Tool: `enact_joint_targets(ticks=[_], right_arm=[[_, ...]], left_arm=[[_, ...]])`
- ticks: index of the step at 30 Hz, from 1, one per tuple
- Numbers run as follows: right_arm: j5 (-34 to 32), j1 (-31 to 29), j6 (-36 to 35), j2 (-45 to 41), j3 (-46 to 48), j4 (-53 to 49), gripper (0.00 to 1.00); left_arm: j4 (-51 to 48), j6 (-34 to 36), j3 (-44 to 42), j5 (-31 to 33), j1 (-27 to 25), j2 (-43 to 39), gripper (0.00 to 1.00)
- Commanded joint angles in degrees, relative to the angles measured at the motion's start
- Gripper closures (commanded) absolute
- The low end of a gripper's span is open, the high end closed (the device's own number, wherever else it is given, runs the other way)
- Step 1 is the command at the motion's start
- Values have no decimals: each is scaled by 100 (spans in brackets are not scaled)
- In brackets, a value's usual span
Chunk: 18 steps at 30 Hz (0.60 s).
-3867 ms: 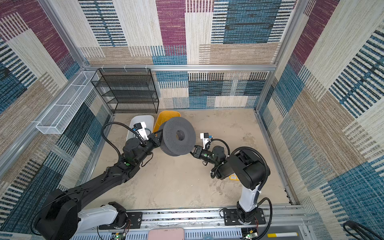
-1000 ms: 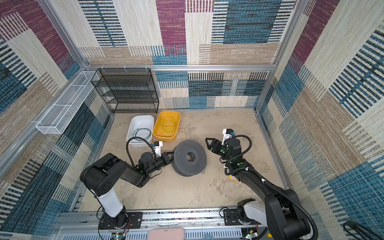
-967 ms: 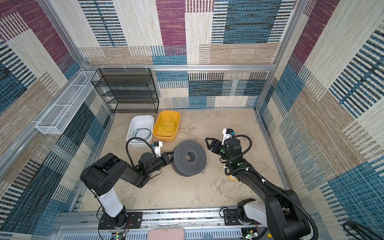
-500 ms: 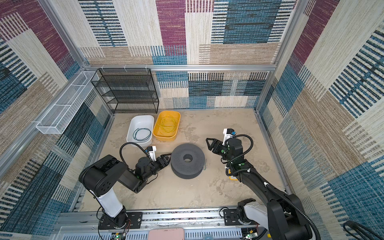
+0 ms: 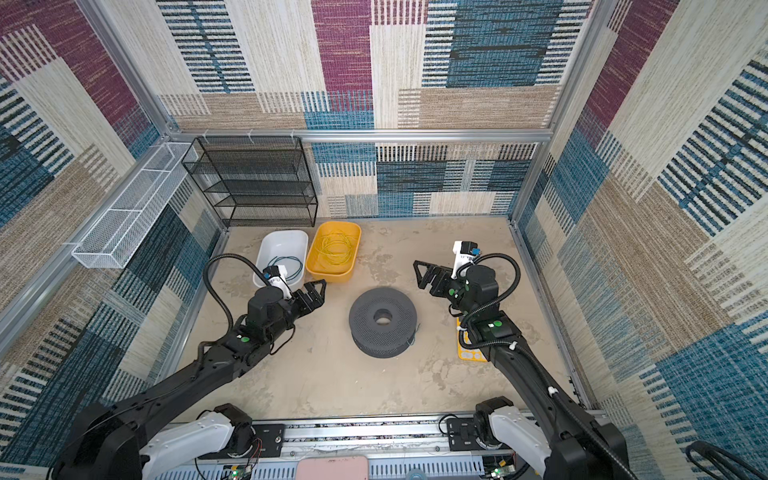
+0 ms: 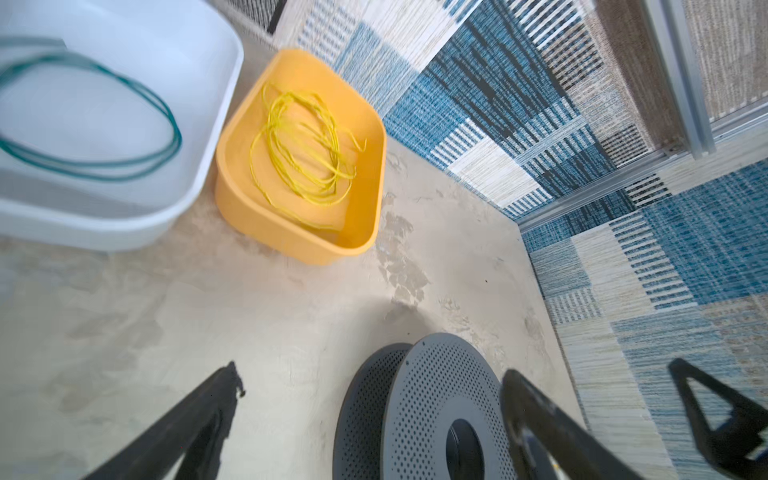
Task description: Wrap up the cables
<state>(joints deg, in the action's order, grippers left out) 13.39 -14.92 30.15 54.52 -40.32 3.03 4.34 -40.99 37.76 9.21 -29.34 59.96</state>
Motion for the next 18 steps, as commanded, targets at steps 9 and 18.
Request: enact_joint_targets(ticks=[9,18], right_arm=[[-1260,-53,-2593,-874,157,32,1],[-2085,5,-4329,-720,2523,3759,1]], left_arm=[[-2118,2411,816,2433,-40,-718,0],[3456,5186,-2096,2782,494,-150,0]])
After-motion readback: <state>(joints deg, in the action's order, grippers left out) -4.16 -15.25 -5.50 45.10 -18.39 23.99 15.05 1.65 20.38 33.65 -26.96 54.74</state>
